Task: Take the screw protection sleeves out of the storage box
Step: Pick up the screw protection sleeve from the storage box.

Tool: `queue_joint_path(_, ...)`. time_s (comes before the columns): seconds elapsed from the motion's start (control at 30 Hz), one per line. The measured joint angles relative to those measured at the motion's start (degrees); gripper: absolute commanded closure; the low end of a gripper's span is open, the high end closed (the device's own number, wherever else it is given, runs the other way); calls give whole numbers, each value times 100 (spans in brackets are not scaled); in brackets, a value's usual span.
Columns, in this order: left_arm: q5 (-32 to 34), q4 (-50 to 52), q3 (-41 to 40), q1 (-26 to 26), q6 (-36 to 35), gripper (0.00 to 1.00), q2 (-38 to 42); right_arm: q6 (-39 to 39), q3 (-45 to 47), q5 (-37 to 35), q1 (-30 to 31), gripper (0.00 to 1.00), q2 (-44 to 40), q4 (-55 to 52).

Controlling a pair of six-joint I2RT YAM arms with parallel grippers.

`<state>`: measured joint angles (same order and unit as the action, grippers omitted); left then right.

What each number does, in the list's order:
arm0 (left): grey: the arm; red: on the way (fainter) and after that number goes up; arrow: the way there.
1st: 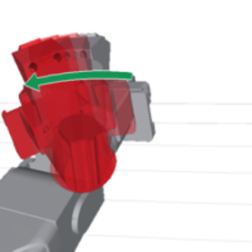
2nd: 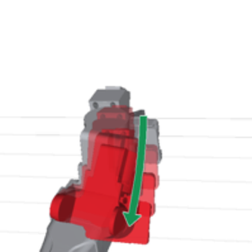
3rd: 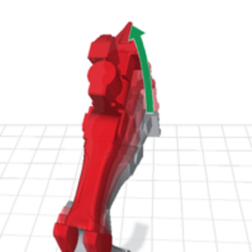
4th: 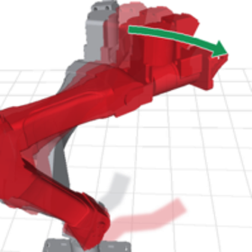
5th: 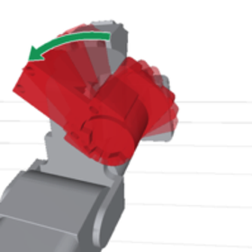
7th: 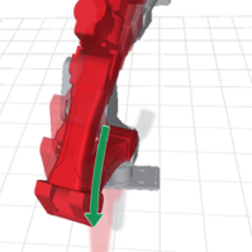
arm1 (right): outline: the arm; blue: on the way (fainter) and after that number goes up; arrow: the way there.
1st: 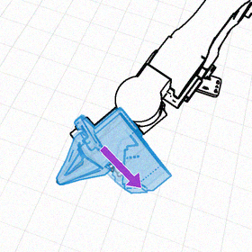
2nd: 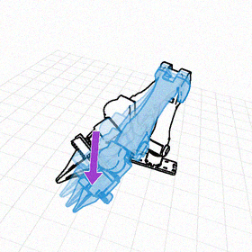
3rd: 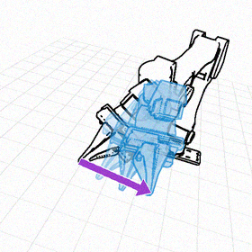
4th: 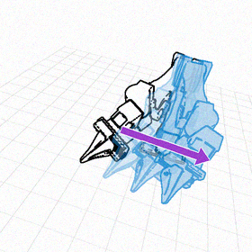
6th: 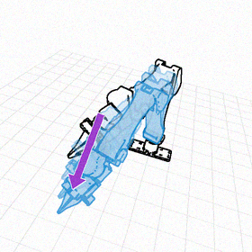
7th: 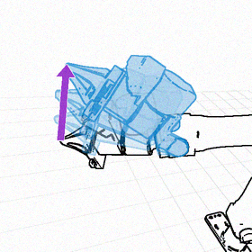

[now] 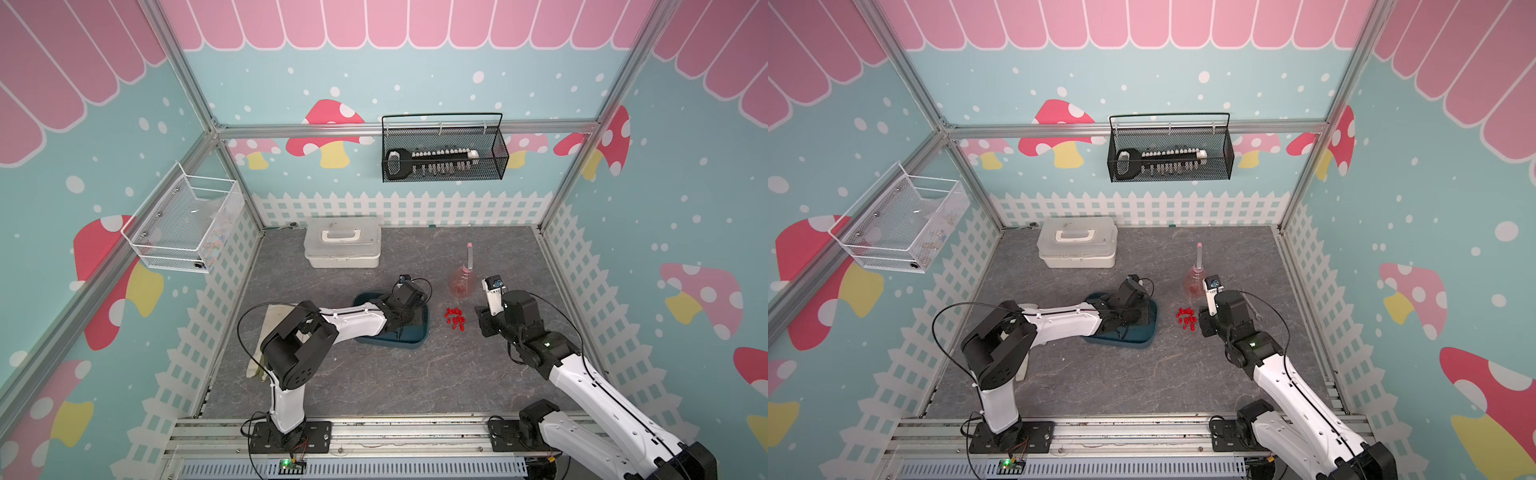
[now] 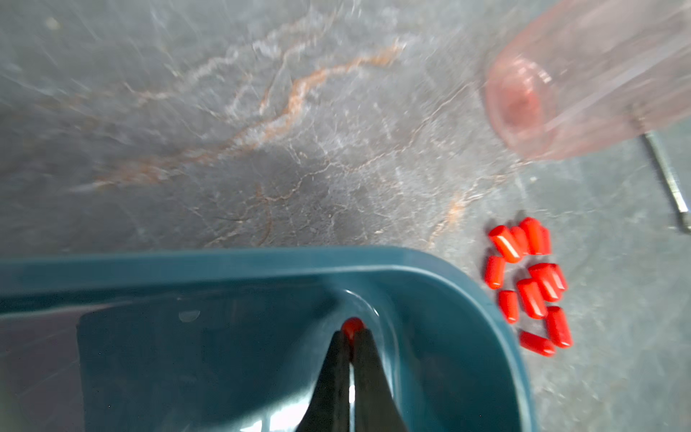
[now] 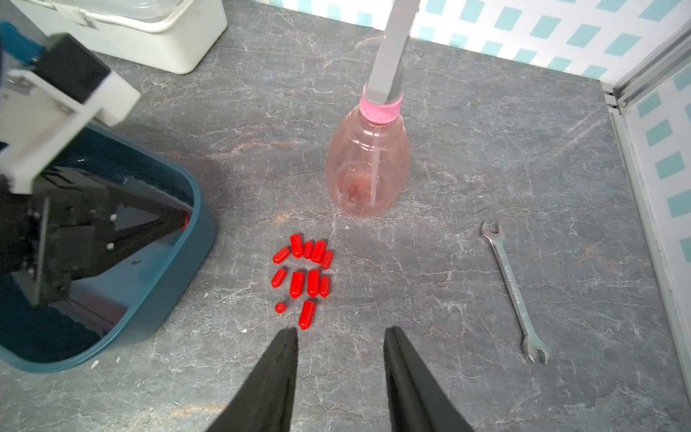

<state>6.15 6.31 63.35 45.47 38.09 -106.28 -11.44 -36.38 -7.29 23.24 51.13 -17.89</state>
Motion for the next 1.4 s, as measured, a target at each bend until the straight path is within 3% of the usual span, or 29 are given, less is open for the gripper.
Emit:
queue_joint_path(0.17,214,-223,-297,4,-81,93,529,0,0,39,0,57,0,0)
queue_joint_path(0.43,306,-380,-426,4,-103,93,678,0,0,72,0,57,33,9)
queue_joint_path(1.0,109,9,-568,109,-232,93,1484,-2,26,70,0,57,48,46)
queue_joint_path(1.4,140,243,155,645,-323,93,1316,-140,317,98,-127,56,-190,70)
